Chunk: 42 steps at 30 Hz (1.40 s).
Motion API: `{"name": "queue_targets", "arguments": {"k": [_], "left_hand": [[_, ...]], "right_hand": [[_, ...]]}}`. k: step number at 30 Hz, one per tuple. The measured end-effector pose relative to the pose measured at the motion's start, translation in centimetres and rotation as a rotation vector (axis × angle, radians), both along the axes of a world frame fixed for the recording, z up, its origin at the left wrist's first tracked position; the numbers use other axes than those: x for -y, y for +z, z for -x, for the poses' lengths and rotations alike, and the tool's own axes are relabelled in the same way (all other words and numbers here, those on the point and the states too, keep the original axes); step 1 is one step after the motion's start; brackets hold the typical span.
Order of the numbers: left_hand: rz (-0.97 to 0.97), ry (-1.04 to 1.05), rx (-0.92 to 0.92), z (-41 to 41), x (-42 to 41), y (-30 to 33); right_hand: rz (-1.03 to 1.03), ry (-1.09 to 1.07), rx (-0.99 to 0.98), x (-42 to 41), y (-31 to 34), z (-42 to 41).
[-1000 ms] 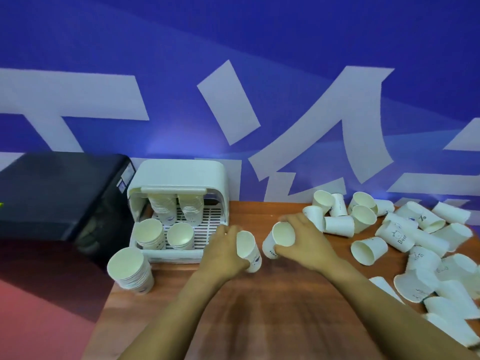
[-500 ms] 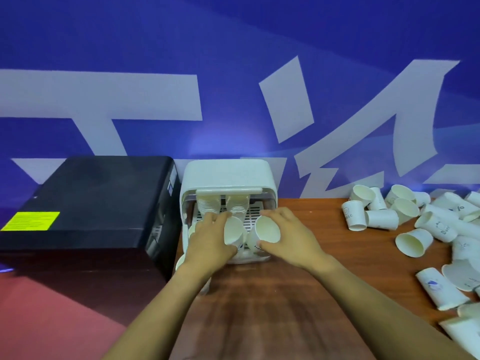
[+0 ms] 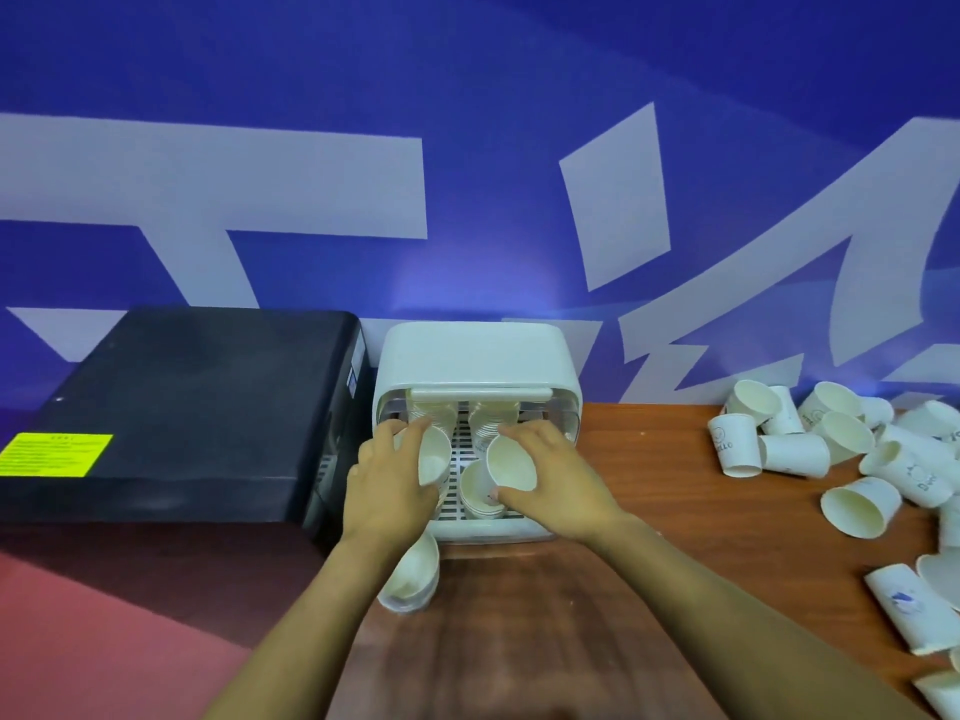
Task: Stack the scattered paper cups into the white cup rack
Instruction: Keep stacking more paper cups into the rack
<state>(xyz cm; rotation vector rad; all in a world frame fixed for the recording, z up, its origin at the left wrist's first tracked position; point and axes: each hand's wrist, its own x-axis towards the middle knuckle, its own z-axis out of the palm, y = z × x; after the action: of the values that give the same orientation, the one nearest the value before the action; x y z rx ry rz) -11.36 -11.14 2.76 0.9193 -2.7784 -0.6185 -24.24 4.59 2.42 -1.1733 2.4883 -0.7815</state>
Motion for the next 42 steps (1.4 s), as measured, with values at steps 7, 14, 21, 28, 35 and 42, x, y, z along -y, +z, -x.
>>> {"name": "queue_targets", "arguments": {"k": [7,14,21,28,35,42], "left_hand": [[-0.026,0.005,0.054,0.7,0.9,-1.2],[-0.062,0.012,0.102,1.3,1.3,-2.3],[-0.144,0.009,0.208,1.3,1.4,-2.9],[-0.151,-0.104,0.088,1.5,-0.7,-0.7],[-0.193,-0.277,-0.049,2.4,-7.2,-0.3],[-0.233,-0.351,0.002,2.3,-13.6,-0.8]], "right_hand": [[-0.025,0.025,0.01,1.4,-1.4,0.4],[-0.093,0.029,0.013,2.0,-2.9,0.7],[-0.221,0.035,0.098,1.3,-4.4,1.1],[-0.103,-0.011,0.123,-2.2,-2.3,1.5],[-0.173,-0.177,0.152,-13.0,-2.6,0.4],[-0.163,-0.208,0.145,-20.0,-2.5,0.7]]}}
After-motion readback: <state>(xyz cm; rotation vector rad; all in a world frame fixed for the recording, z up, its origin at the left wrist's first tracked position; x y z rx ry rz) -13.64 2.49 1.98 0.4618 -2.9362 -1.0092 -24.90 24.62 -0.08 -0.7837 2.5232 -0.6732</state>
